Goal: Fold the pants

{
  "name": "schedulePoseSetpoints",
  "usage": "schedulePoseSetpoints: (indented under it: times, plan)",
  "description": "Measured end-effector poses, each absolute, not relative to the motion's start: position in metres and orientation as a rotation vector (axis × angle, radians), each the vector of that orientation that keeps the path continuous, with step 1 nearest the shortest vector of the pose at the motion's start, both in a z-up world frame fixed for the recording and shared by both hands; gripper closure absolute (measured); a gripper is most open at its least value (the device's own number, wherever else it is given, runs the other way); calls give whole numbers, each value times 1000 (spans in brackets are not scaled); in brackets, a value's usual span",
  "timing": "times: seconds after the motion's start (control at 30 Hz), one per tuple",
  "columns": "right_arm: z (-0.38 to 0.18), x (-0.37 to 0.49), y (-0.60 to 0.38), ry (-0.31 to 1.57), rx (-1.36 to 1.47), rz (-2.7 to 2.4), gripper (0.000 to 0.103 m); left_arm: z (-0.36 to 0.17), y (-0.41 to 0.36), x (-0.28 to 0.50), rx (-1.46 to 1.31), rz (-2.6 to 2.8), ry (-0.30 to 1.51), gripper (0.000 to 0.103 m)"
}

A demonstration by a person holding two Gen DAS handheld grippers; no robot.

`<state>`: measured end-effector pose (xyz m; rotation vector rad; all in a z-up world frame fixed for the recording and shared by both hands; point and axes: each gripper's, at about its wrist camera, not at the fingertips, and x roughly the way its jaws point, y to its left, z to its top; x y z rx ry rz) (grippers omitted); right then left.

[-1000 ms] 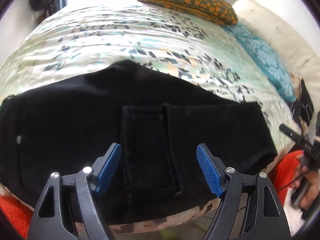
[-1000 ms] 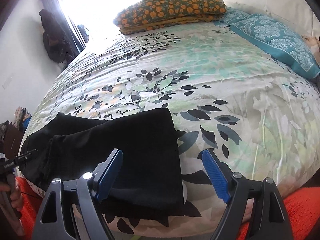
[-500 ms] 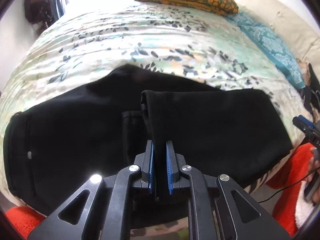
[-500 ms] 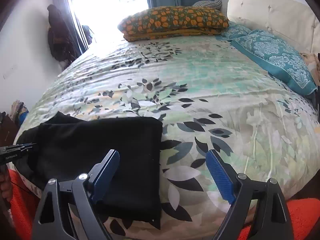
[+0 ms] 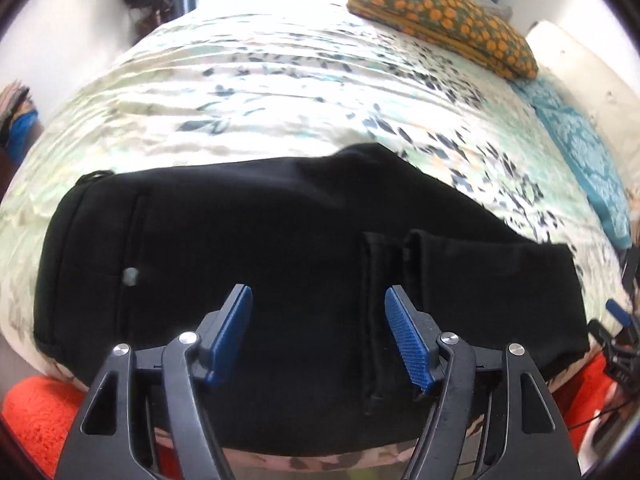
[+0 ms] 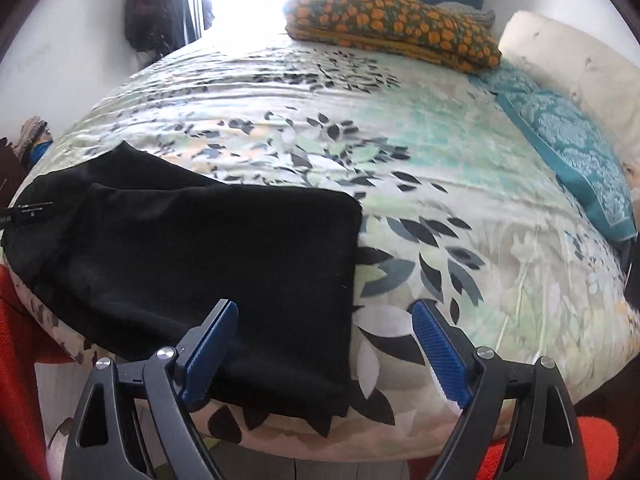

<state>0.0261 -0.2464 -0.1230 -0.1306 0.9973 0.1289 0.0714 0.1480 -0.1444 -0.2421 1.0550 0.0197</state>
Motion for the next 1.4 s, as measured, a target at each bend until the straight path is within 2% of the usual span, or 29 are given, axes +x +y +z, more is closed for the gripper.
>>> schedulePoseSetpoints:
  times: [0.23, 0.33, 0.53, 0.67, 0.73, 0.83, 0.93, 1.03, 1.2, 1.23, 1.27, 1.3, 1.4]
  plan:
    - [-129, 31, -207, 983, -200, 252, 14, -128, 238, 57, -405, 217, 986, 31]
    - [-131, 30, -204, 981, -252, 238, 14, -125, 263, 49, -494, 211, 973, 25]
    - [-133, 46, -244, 1031, -16, 161, 14, -128, 293, 39, -372, 310, 992, 25]
    - [-137, 46, -241, 1053, -6, 178, 14, -138, 354, 21, -629, 366, 925, 17]
    - [-137, 47, -231, 1052, -17, 218, 14, -146, 373, 17, -680, 382, 922, 17]
    - [-132, 45, -207, 1034, -57, 292, 14, -168, 387, 28, -647, 378, 974, 9]
    - [-134, 39, -177, 1029, -139, 361, 14, -202, 382, 47, -668, 262, 1109, 9]
    - [-139, 29, -149, 1036, -218, 428, 14, -213, 373, 59, -608, 166, 1135, 1]
    - [-143, 16, -122, 1034, -295, 490, 14, -223, 377, 73, -632, 87, 1180, 0]
    - [-143, 14, -119, 1032, -308, 495, 14, -222, 375, 75, -649, 37, 1195, 12]
    - [-143, 12, -116, 1030, -320, 499, 14, -219, 372, 77, -673, -32, 1195, 52]
    - [-143, 11, -114, 1027, -331, 503, 14, -217, 367, 79, -696, -88, 1201, 64]
    - [-142, 8, -110, 1019, -349, 513, 14, -205, 359, 81, -616, -60, 1210, 78]
